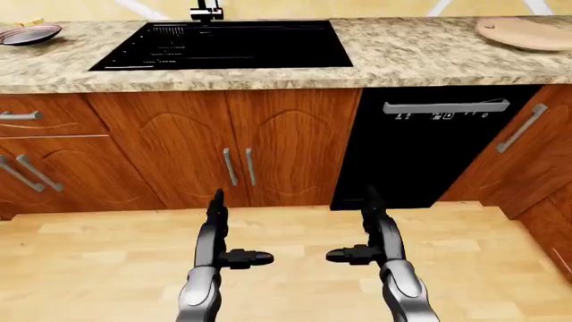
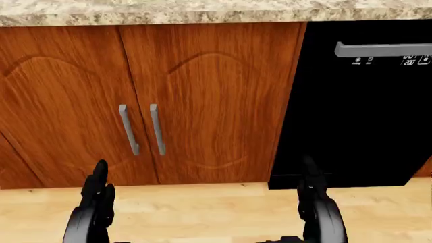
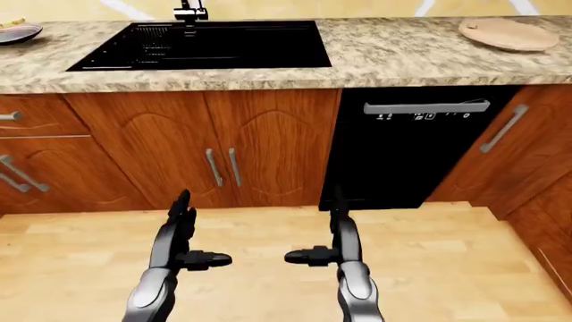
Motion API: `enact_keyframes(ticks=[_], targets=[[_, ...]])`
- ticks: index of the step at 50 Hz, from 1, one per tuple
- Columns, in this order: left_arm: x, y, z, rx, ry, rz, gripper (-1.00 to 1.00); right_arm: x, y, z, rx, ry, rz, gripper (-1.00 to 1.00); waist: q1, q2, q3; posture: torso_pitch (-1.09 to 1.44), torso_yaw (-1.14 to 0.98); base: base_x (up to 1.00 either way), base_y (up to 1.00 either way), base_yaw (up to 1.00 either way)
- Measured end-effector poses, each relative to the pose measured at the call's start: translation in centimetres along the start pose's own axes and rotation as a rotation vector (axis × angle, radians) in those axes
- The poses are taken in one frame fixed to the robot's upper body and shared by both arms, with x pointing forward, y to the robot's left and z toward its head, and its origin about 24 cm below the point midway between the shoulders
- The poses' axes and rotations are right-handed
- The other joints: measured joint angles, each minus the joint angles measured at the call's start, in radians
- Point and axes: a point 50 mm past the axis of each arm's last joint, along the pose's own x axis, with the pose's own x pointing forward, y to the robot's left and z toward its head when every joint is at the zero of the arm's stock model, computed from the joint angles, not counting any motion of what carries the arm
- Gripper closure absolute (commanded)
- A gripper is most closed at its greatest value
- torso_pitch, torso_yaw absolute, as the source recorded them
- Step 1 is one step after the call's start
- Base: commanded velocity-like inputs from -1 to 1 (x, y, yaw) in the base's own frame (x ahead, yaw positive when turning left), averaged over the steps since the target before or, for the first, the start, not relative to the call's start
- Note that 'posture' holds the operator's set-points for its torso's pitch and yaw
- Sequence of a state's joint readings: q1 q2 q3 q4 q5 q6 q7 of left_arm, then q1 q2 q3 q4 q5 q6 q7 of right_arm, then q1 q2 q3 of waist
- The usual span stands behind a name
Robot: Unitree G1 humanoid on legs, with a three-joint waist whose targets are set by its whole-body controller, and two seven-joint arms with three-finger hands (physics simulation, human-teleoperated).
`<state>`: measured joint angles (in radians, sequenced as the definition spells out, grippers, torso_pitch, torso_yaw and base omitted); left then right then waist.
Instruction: Place all breads on the cutting board.
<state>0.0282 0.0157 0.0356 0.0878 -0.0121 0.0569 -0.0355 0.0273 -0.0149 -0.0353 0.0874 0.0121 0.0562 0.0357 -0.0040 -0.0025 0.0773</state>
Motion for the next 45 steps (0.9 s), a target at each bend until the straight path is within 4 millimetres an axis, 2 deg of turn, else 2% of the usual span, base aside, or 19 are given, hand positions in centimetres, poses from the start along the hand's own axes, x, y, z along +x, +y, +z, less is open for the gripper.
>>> enact_keyframes(ticks=[1, 3, 5, 7, 13, 21, 27, 37, 45], targets=[[0.1, 0.0, 0.4, 0.005, -0.023, -0.002, -1.0, 0.0, 0.0, 0.5, -0.005, -0.013, 0.0, -1.0, -0.001, -0.004, -0.01, 0.0, 0.0, 0.0, 0.0, 0.0], [0.6, 0.2, 2.2, 0.012, -0.115, -0.002, -1.0, 0.2, 0.1, 2.4, -0.014, -0.088, 0.001, -1.0, 0.006, -0.004, -0.059, 0.0, 0.0, 0.0, 0.0, 0.0], [0.8, 0.3, 2.6, 0.011, -0.147, 0.005, -1.0, 0.3, 0.4, 2.7, -0.015, -0.109, 0.005, -1.0, 0.008, -0.011, -0.041, 0.0, 0.0, 0.0, 0.0, 0.0], [0.6, 0.3, 2.1, 0.01, -0.127, 0.007, -1.0, 0.2, 0.3, 2.2, -0.017, -0.085, 0.006, -1.0, 0.008, -0.01, -0.055, 0.0, 0.0, 0.0, 0.0, 0.0], [0.5, 0.2, 1.5, 0.016, -0.099, 0.004, -1.0, 0.1, -0.1, 1.1, -0.025, -0.034, -0.006, -1.0, 0.008, -0.005, -0.057, 0.0, 0.0, 0.0, 0.0, 0.0], [0.6, 0.4, 1.9, 0.015, -0.119, 0.013, -1.0, 0.1, 0.2, 1.9, -0.03, -0.061, 0.002, -1.0, 0.006, -0.002, -0.072, 0.0, 0.0, 0.0, 0.02, 0.0], [0.7, 0.3, 2.1, 0.01, -0.125, 0.009, -1.0, 0.1, -0.1, 1.5, -0.033, -0.05, -0.004, -1.0, 0.002, 0.016, -0.065, 0.0, 0.0, 0.0, 0.1, 0.0], [0.5, 0.6, 1.9, 0.01, -0.115, 0.024, -1.0, -0.1, 0.5, 1.9, -0.029, -0.057, 0.016, -1.0, 0.006, -0.007, -0.049, 0.0, 0.0, 0.0, 0.11, 0.0], [0.7, -0.2, 2.3, 0.008, -0.133, -0.007, -1.0, -0.1, -0.3, 1.7, -0.037, -0.047, -0.018, -1.0, -0.009, 0.038, -0.046, 0.0, 0.0, 0.0, 0.14, 0.0]])
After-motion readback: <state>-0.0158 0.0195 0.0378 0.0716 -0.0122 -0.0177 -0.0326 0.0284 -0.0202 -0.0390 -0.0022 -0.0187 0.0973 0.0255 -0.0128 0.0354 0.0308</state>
